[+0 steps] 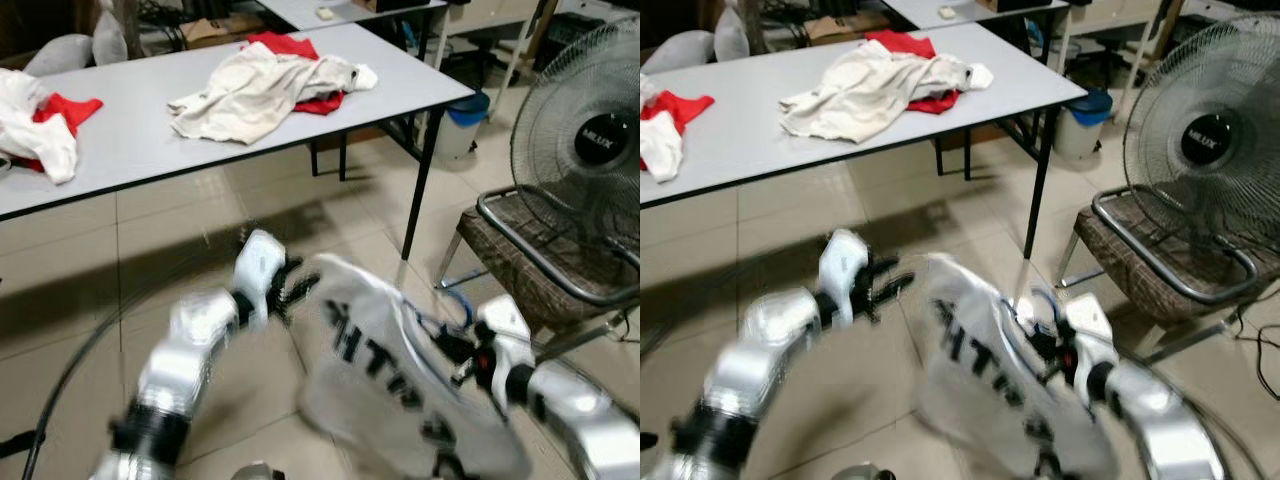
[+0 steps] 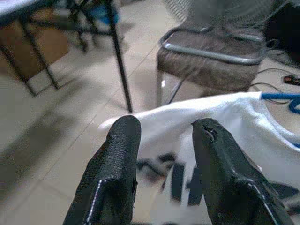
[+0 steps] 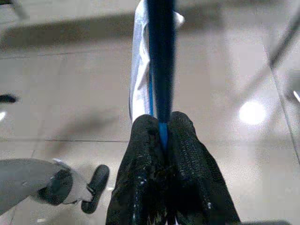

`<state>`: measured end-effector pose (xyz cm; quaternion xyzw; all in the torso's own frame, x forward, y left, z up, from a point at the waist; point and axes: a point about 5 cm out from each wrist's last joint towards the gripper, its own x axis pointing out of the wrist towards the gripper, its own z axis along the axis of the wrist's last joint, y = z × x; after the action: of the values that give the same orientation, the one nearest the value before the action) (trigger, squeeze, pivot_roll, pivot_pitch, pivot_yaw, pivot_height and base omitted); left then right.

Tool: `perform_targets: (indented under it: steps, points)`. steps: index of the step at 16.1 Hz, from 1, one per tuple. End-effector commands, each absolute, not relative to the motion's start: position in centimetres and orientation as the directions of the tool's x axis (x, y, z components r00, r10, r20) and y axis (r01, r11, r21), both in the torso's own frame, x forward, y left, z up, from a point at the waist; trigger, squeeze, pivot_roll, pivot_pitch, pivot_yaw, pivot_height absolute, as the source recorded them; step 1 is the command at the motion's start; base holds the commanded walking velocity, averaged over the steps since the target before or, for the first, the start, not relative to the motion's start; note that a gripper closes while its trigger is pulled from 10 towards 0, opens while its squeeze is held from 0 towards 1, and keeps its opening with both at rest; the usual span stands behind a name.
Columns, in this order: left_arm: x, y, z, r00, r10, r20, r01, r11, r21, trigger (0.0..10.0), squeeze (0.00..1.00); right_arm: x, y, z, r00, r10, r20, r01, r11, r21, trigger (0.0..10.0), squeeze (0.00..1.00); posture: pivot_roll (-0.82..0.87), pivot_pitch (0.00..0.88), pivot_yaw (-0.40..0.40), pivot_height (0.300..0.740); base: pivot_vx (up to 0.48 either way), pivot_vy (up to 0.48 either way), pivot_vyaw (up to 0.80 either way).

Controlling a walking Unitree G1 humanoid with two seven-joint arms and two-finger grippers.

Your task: Hang hanger

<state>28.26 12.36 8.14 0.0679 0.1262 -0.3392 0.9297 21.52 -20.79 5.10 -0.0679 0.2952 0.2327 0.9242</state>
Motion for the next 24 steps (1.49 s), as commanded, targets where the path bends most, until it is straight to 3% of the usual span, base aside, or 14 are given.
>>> perform_targets:
  steps: [1,4,7,12,14,16,24]
  points:
    - [28.3,12.2,8.9,0.761,-0.595,-0.259,0.631,0.771,0.082,10.0,0.0,22.1,-21.2,6.1,0.765,0.338,-0.549,-0.427,0.903,-0.039,10.0,0.0,-0.05,0.0,0.056,0.74,0.0,0.0,0.0]
    - [27.1,12.6,7.7,0.842,-0.465,-0.275,0.493,0.869,0.041,10.0,0.0,21.9,-22.2,4.9,0.815,0.089,-0.573,-0.241,0.951,-0.195,10.0,0.0,-0.06,0.001,0.048,0.74,0.0,0.0,0.0]
    - [26.6,12.7,7.2,0.852,-0.435,-0.291,0.466,0.884,0.044,10.0,0.0,21.8,-22.7,4.6,0.838,0.004,-0.546,-0.1,0.984,-0.145,10.0,0.0,-0.06,0.0,0.054,0.74,0.081,0.0,0.0]
    - [26.6,12.7,7.2,0.868,-0.391,-0.306,0.427,0.903,0.056,10.0,0.0,22.2,-20.1,4.5,0.856,0.056,-0.514,-0.118,0.989,-0.089,10.0,0.0,-0.04,0.023,0.052,0.74,0.296,0.0,0.46]
    - [26.6,13.0,7.1,0.873,-0.379,-0.307,0.41,0.911,0.041,10.0,0.0,22.5,-20.2,4.7,0.87,0.035,-0.492,-0.088,0.992,-0.085,10.0,0.0,-0.05,0.028,0.054,0.74,0.296,0.0,0.0]
    - [27.0,12.9,7.1,0.874,-0.375,-0.308,0.404,0.914,0.034,10.0,0.0,22.5,-21.1,4.7,0.863,-0.031,-0.503,-0.069,0.981,-0.179,10.0,0.0,-0.08,0.028,0.062,0.74,0.298,0.0,0.0]
    - [26.7,12.7,7.3,0.873,-0.367,-0.321,0.385,0.923,-0.009,10.0,0.0,23.9,-19.5,5.2,0.87,0.109,-0.481,-0.18,0.978,-0.104,10.0,0.0,-0.02,0.037,0.016,0.74,0.299,0.0,0.1]
